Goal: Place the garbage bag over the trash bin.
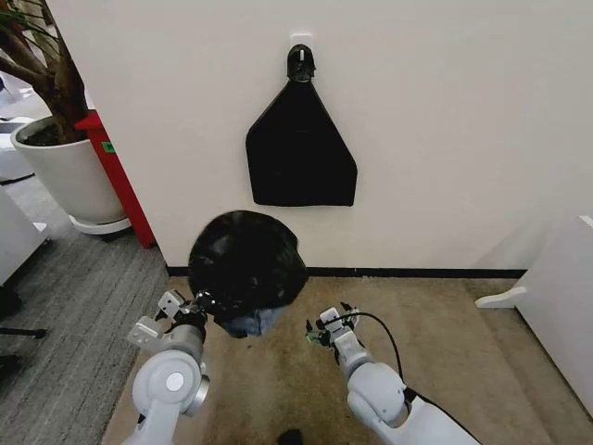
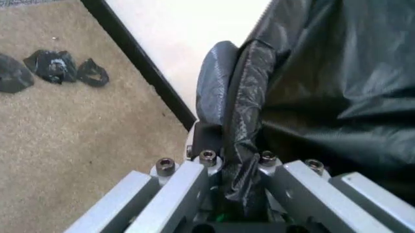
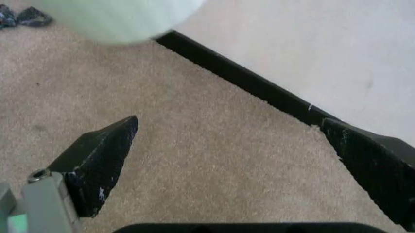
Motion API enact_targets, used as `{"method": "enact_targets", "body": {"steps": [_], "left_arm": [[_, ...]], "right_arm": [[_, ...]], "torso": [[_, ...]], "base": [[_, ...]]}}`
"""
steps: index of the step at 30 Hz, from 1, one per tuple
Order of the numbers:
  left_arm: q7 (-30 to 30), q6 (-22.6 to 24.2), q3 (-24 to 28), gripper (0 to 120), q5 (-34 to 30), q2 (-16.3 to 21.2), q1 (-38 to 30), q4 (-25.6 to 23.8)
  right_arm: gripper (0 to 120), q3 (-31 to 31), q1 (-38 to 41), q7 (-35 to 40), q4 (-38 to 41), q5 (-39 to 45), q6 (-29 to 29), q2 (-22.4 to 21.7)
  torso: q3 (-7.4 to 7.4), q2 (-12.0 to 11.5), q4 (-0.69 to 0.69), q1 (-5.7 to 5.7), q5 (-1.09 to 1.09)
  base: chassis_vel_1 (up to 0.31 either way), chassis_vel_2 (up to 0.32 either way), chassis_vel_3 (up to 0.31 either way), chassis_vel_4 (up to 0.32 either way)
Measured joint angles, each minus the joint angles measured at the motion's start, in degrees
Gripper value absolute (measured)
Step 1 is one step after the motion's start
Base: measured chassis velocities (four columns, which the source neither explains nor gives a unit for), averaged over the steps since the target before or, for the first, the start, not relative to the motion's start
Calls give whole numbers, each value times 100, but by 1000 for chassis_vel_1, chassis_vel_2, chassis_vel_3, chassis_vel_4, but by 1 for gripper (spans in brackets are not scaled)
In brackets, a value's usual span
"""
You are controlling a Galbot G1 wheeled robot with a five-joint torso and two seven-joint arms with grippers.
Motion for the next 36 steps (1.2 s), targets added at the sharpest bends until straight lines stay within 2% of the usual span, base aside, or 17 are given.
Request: {"method": "enact_targets", "body": {"steps": [10, 13, 14, 15, 16, 17, 20, 22, 30, 36], "left_arm": [[195, -202, 2, 1, 580, 9, 98, 288], [250, -300, 18, 1, 787, 16, 83, 424], [270, -397, 41, 1, 907, 16, 59, 509], [272, -413, 43, 1, 922, 17, 54, 522], [274, -510, 61, 1, 971, 15, 16, 602], [274, -510, 61, 1, 971, 15, 16, 602], [309, -714, 115, 1, 993, -11, -58, 758], [379, -788, 148, 1, 993, -28, -76, 811], [510, -858, 258, 1, 991, -122, -90, 830], [532, -845, 279, 1, 1016, -170, -21, 791]], "right_arm": [[100, 905, -148, -62, 724, 162, 53, -98], [100, 1140, -196, 141, 1178, 923, -43, -70], [100, 1216, -236, 353, 1498, 1706, -191, -26], [100, 1220, -239, 369, 1521, 1770, -204, -22], [100, 1250, -293, 623, 1839, 2682, -360, 33], [100, 1250, -293, 623, 1839, 2682, -360, 33], [100, 1151, -427, 839, 2268, 3948, -481, 113], [100, 994, -423, 876, 2291, 4242, -502, 128], [100, 416, -173, 754, 1794, 4023, -500, 209], [100, 357, -2, 712, 1593, 3859, -483, 233]], "torso": [[0, 0, 0, 0, -1], [0, 0, 0, 0, -1], [0, 0, 0, 0, -2], [0, 0, 0, 0, -2], [0, 0, 1, 0, -2], [0, 0, 1, 0, -2], [0, 0, 0, 0, -3], [0, 0, 0, 0, -2], [0, 0, 0, 0, -2], [0, 0, 1, 0, -2]], "base": [[0, 0, 0, 0], [0, 0, 0, 0], [0, 0, 0, 0], [0, 0, 0, 0], [0, 0, 0, 0], [0, 0, 0, 0], [0, 0, 0, 0], [0, 0, 0, 0], [0, 0, 0, 0], [0, 0, 0, 0]]}}
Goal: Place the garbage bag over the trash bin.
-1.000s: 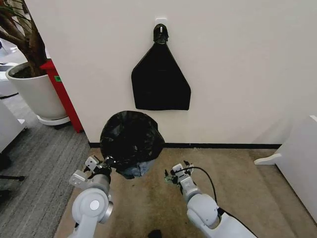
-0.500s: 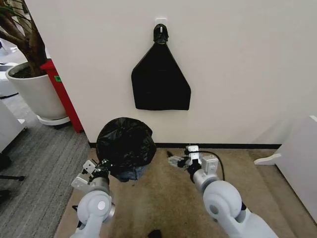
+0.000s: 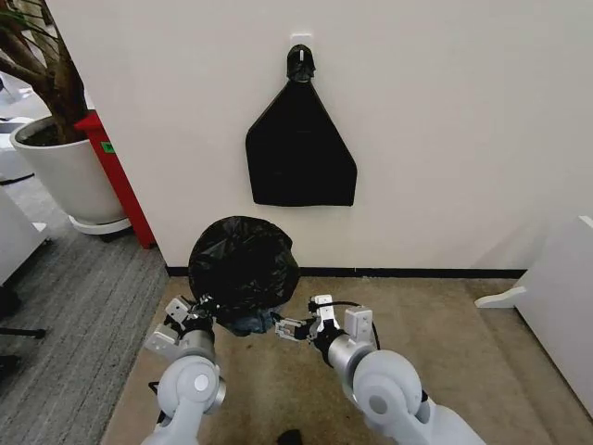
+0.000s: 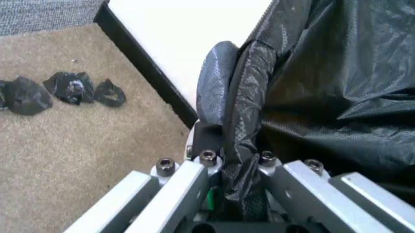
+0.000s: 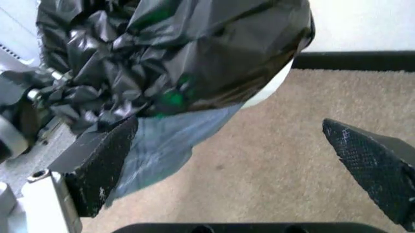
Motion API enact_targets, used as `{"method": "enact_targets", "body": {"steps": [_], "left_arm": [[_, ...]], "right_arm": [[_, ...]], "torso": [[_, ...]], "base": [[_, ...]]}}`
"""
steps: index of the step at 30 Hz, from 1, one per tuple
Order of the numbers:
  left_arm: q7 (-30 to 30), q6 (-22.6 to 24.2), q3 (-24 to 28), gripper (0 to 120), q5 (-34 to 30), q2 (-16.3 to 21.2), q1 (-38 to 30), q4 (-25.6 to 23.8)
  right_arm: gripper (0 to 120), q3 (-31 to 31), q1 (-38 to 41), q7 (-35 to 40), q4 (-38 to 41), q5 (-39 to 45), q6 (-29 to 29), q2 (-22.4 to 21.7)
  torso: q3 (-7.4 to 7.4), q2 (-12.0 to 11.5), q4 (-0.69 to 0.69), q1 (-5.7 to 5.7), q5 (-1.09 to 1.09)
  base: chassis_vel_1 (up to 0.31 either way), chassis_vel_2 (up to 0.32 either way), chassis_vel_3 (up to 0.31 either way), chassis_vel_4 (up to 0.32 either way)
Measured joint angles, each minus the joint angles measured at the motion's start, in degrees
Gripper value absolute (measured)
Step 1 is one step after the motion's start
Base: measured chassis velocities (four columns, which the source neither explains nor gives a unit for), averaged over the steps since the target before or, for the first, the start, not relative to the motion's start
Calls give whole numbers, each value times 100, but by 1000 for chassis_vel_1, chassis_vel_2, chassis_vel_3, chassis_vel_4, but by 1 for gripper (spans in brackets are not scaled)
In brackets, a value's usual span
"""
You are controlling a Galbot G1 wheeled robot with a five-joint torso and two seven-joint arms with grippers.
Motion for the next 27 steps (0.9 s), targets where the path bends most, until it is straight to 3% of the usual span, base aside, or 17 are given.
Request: {"method": "enact_targets", "body": {"steps": [27], "left_arm": [[-28, 29, -95, 1, -110, -214, 139, -278]], "right_arm": [[100, -200, -169, -243, -213, -713, 109, 239]], "torso": [[0, 0, 0, 0, 0]], "base": [[0, 0, 0, 0]]}}
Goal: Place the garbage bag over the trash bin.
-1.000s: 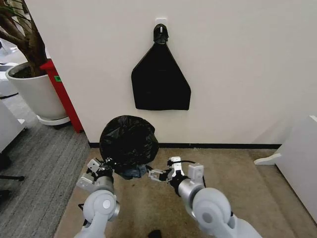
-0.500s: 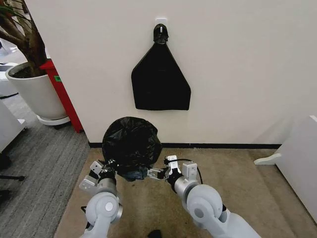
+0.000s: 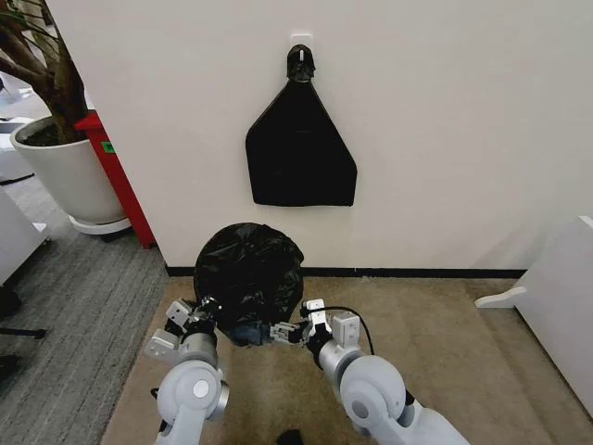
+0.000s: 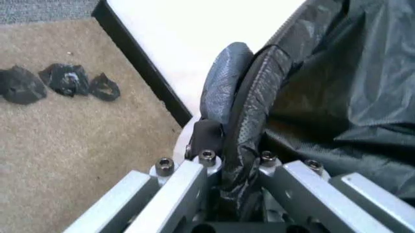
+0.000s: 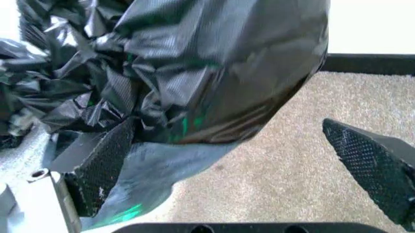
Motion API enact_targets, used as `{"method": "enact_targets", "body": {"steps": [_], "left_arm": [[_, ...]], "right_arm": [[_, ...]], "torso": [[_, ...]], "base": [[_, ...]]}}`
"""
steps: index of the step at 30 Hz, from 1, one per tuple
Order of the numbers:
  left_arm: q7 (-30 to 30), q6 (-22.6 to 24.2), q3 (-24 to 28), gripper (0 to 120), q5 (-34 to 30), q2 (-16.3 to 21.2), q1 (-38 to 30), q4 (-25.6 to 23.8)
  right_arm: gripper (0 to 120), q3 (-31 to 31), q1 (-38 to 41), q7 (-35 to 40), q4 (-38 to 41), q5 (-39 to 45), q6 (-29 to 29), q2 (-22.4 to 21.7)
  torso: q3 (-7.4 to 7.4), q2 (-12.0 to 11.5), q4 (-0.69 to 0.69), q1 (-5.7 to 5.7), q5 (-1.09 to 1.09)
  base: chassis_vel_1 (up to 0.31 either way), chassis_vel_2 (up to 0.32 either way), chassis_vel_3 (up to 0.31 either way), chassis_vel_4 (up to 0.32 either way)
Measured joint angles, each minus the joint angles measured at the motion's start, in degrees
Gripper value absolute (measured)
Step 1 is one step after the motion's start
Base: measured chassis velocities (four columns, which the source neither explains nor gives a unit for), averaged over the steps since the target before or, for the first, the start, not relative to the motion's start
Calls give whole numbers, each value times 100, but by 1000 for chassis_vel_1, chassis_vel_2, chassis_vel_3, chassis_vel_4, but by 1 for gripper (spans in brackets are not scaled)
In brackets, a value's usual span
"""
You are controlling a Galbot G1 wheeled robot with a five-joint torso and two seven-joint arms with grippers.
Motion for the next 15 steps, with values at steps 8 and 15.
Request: {"method": "enact_targets", "body": {"steps": [8, 15], "left_arm": [[3, -35, -7, 1, 41, -5, -45, 136], [5, -43, 13, 1, 25, -50, -36, 69]], "right_arm": [[100, -38, -35, 42, 164, 5, -55, -14], [100, -63, -166, -22, 11, -161, -18, -6]], "torso": [[0, 0, 0, 0, -1], [0, 0, 0, 0, 0]], "base": [[0, 0, 0, 0], [0, 0, 0, 0]]}}
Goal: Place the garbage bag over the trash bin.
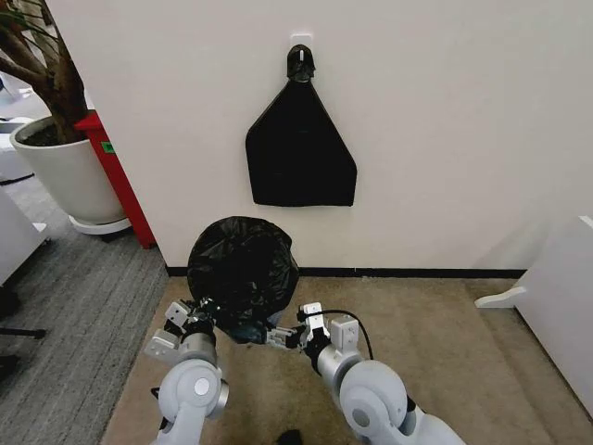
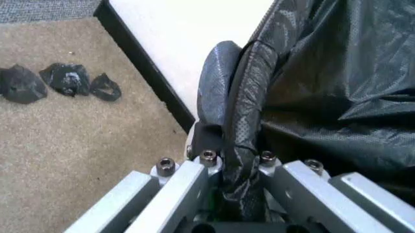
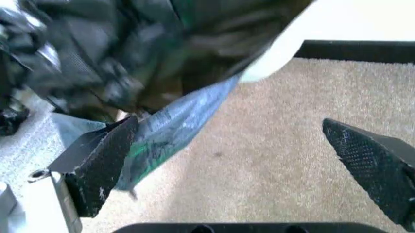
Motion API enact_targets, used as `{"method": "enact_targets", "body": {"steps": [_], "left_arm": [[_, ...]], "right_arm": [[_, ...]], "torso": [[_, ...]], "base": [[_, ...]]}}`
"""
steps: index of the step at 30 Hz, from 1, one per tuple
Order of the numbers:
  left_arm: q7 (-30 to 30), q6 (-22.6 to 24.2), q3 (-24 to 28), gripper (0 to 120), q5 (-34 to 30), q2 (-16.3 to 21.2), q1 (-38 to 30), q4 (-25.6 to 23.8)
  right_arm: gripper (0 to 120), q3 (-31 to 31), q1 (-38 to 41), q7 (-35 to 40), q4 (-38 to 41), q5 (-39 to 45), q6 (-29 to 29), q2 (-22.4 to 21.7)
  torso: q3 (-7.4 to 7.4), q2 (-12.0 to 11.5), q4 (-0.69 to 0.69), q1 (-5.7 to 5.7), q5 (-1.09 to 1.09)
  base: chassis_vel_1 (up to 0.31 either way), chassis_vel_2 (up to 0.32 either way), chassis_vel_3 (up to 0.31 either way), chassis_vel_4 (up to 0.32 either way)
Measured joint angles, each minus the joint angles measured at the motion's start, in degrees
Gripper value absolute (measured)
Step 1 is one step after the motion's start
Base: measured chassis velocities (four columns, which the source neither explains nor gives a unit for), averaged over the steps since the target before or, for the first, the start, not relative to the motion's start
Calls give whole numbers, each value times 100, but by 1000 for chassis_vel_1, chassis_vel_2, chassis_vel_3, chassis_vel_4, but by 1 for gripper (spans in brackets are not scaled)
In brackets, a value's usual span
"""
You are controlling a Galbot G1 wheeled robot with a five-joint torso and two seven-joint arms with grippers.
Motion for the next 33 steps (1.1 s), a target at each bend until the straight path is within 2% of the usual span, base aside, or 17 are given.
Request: {"method": "enact_targets", "body": {"steps": [5, 11, 25, 33], "left_arm": [[-2, -2, 2, 1, -116, -24, 75, -168], [-27, 9, 9, 1, -231, -229, 293, -618], [-29, 33, 48, 1, -209, -293, 555, -1034], [-38, 34, 14, 1, -219, -247, 608, -1066]], "right_arm": [[100, -3, 37, -73, -233, -123, 80, 62], [100, 116, 255, -232, -725, -282, 210, 159], [100, 396, 545, -403, -1683, -408, 468, 201], [100, 612, 596, -463, -1954, -431, 543, 80]], "torso": [[0, 0, 0, 0, 0], [0, 0, 1, 0, 1], [0, 0, 0, 0, 1], [0, 0, 1, 0, 0]], "base": [[0, 0, 0, 0], [0, 0, 0, 0], [0, 0, 0, 0], [0, 0, 0, 0]]}}
